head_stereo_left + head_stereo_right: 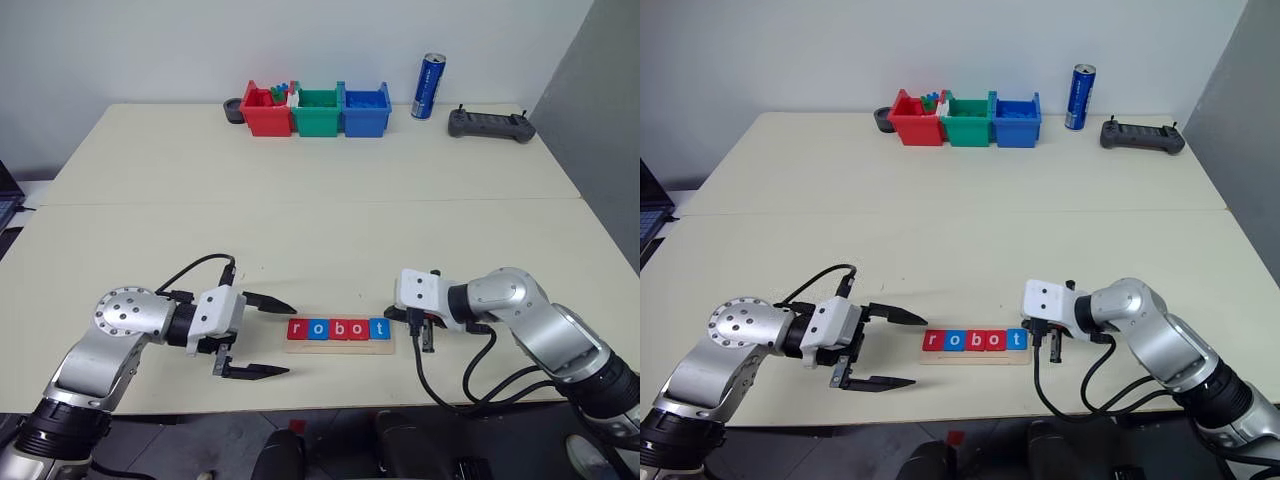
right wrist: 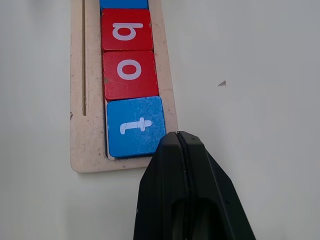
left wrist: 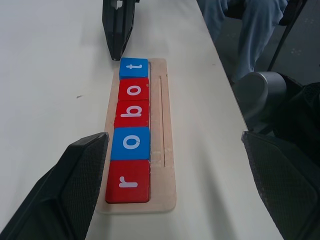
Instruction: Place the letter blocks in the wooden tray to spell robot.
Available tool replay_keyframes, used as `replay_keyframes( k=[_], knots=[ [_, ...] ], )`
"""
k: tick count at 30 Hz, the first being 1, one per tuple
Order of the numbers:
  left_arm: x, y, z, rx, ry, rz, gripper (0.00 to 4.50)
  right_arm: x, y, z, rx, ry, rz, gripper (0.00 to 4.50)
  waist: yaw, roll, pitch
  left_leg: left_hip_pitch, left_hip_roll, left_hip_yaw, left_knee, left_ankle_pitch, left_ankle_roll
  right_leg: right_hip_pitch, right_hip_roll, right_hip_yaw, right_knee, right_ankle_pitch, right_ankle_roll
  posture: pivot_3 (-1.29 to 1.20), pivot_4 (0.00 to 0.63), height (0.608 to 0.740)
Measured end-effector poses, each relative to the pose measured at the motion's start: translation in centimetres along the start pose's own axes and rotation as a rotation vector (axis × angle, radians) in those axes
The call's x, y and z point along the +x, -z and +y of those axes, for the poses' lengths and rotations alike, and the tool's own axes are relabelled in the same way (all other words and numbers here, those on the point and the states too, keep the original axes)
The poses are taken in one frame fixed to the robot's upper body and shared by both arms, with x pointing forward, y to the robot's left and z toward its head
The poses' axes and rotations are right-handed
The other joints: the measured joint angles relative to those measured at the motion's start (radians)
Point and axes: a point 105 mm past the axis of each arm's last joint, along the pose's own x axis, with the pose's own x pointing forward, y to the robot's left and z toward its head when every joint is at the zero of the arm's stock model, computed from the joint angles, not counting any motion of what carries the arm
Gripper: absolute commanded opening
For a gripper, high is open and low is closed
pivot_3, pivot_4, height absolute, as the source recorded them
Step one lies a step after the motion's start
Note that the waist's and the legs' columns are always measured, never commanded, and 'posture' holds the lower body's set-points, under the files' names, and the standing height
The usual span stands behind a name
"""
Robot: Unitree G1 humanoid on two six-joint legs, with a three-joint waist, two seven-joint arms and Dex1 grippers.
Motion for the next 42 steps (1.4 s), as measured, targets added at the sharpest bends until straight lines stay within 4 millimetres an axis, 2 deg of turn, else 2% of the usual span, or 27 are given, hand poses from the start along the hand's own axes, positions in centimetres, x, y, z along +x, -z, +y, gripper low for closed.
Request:
replay_keyframes(
  k=[14, 20, 25, 27, 29, 32, 35, 39, 42],
  knots=[
    [-0.3, 0.7, -0.1, 0.0, 0.003, 0.001, 4.5, 0.8, -0.5, 1.0, -0.015, -0.053, -0.017, 0.02, 0.0, 0.0, 0.0, 0.0, 0.0, 0.0, 0.0, 0.0, 0.0, 0.0, 0.0, 0.0, 0.0, 0.0, 0.0, 0.0, 0.15, 0.74],
    [-0.3, 1.0, -0.1, -0.007, -0.001, 0.004, 4.5, -0.9, -0.5, 0.6, -0.045, -0.036, 0.001, 0.02, 0.002, 0.0, 0.0, 0.0, 0.0, 0.0, 0.0, 0.0, 0.0, 0.0, 0.0, 0.0, 0.0, 0.0, 0.0, 0.0, 0.15, 0.74],
    [0.0, 0.7, -0.2, -0.028, -0.012, -0.004, 4.5, -1.2, -0.1, 1.7, 0.002, -0.071, -0.026, 0.02, 0.003, 0.0, 0.0, 0.0, 0.0, 0.0, 0.0, 0.0, 0.0, 0.0, 0.0, 0.0, 0.0, 0.0, 0.0, 0.0, 0.15, 0.74],
    [0.2, 0.2, -0.2, -0.032, -0.015, -0.012, 4.5, -1.8, -0.5, 1.7, 0.021, -0.065, -0.067, 0.38, 0.003, 0.0, 0.0, 0.0, 0.0, 0.0, 0.0, 0.0, 0.0, 0.0, 0.0, 0.0, 0.0, 0.0, 0.0, 0.0, 0.15, 0.74],
    [0.2, 0.0, -0.2, -0.04, -0.023, 0.002, 4.5, -3.0, -1.0, 1.6, 0.027, -0.047, -0.101, 0.93, 0.004, 0.0, 0.0, 0.0, 0.0, 0.0, 0.0, 0.0, 0.0, 0.0, 0.0, 0.0, 0.0, 0.0, 0.0, 0.0, 0.15, 0.74],
    [0.0, -0.5, 0.1, -0.06, -0.066, 0.012, 4.5, -4.6, -0.8, 2.1, 0.062, -0.072, -0.112, 2.03, 0.01, 0.0, 0.0, 0.0, 0.0, 0.0, 0.0, 0.0, 0.0, 0.0, 0.0, 0.0, 0.0, 0.0, 0.0, 0.0, 0.15, 0.74],
    [-0.1, -1.2, 0.3, -0.034, -0.099, 0.011, 4.5, -5.4, -1.4, 2.4, 0.082, -0.1, -0.151, 3.12, 0.01, 0.0, 0.0, 0.0, 0.0, 0.0, 0.0, 0.0, 0.0, 0.0, 0.0, 0.0, 0.0, 0.0, 0.0, 0.0, 0.15, 0.74],
    [0.0, -1.2, -0.1, -0.036, -0.115, 0.015, 4.5, -6.2, -1.9, 2.4, 0.107, -0.103, -0.194, 4.48, 0.012, 0.0, 0.0, 0.0, 0.0, 0.0, 0.0, 0.0, 0.0, 0.0, 0.0, 0.0, 0.0, 0.0, 0.0, 0.0, 0.15, 0.74],
    [-0.4, -1.4, 0.0, -0.035, -0.134, 0.021, 4.5, -6.6, -1.9, 2.5, 0.128, -0.099, -0.213, 4.48, 0.018, 0.0, 0.0, 0.0, 0.0, 0.0, 0.0, 0.0, 0.0, 0.0, 0.0, 0.0, 0.0, 0.0, 0.0, 0.0, 0.15, 0.74]
  ],
)
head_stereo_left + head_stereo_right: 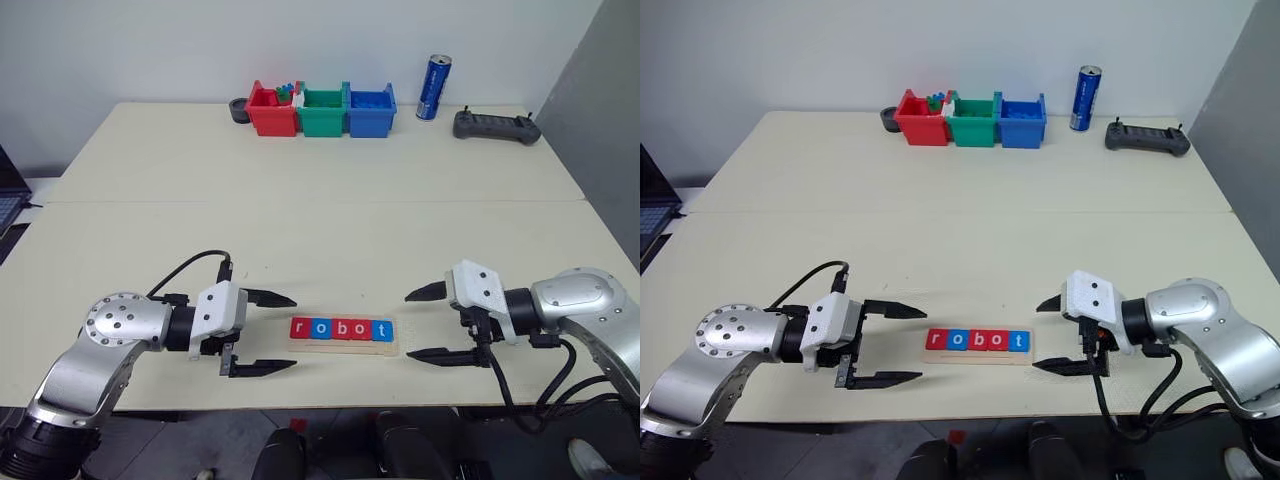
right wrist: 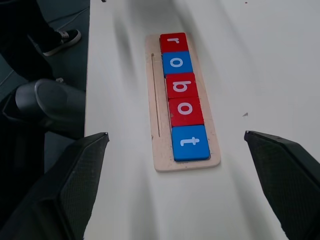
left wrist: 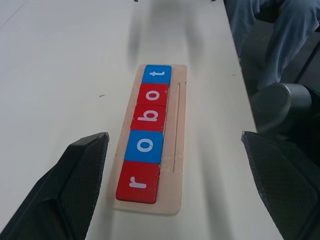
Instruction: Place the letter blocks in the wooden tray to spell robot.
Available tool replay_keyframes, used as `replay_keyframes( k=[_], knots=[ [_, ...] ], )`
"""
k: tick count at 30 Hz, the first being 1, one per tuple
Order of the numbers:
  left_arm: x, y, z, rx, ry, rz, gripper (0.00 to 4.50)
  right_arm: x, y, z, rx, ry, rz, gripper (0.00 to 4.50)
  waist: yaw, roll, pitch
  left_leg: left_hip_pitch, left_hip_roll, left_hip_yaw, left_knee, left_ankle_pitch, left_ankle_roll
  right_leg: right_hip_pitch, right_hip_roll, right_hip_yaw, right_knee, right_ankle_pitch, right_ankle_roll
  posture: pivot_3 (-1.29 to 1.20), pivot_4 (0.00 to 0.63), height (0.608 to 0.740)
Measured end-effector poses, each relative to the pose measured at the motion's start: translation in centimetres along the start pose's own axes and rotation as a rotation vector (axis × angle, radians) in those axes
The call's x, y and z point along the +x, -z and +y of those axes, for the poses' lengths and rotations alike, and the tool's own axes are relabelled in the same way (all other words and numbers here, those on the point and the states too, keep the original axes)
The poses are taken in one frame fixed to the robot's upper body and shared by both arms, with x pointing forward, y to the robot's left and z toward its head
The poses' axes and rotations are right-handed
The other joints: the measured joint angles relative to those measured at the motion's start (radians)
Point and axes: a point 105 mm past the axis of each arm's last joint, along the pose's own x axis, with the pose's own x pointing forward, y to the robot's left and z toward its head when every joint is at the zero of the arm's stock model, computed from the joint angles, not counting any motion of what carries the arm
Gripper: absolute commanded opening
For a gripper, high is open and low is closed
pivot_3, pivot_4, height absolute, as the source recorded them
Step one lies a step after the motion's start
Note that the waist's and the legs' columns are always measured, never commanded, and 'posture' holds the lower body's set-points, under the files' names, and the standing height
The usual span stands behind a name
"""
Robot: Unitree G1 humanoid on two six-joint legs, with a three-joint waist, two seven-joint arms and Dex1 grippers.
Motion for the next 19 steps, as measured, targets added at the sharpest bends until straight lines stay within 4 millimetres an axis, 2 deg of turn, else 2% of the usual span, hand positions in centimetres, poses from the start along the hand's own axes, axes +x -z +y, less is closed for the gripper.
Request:
replay_keyframes(
  k=[5, 12, 19],
  knots=[
    [-0.9, 0.2, -0.1, -0.018, -0.018, 0.011, 4.5, -0.5, 0.5, 0.0, 0.0, 0.023, -0.001, 4.48, 0.0, 0.0, 0.0, 0.0, 0.0, 0.001, 0.0, 0.0, 0.0, 0.0, 0.0, 0.0, 0.0, 0.0, 0.0, 0.0, 0.15, 0.74],
    [-1.1, 0.2, -0.2, -0.02, -0.011, 0.012, 4.5, -0.7, 1.2, -0.3, 0.006, 0.034, -0.011, 4.48, 0.0, 0.0, 0.0, 0.0, 0.0, 0.001, 0.0, 0.0, 0.0, 0.0, 0.0, 0.0, 0.0, 0.0, 0.0, 0.0, 0.15, 0.74],
    [-1.3, -0.2, 0.5, -0.007, -0.029, 0.004, 4.5, -0.8, 1.3, -0.6, 0.002, 0.045, -0.014, 4.48, 0.0, 0.0, 0.0, 0.0, 0.0, 0.0, 0.0, 0.0, 0.0, 0.0, 0.0, 0.0, 0.0, 0.0, 0.0, 0.0, 0.15, 0.74]
  ],
)
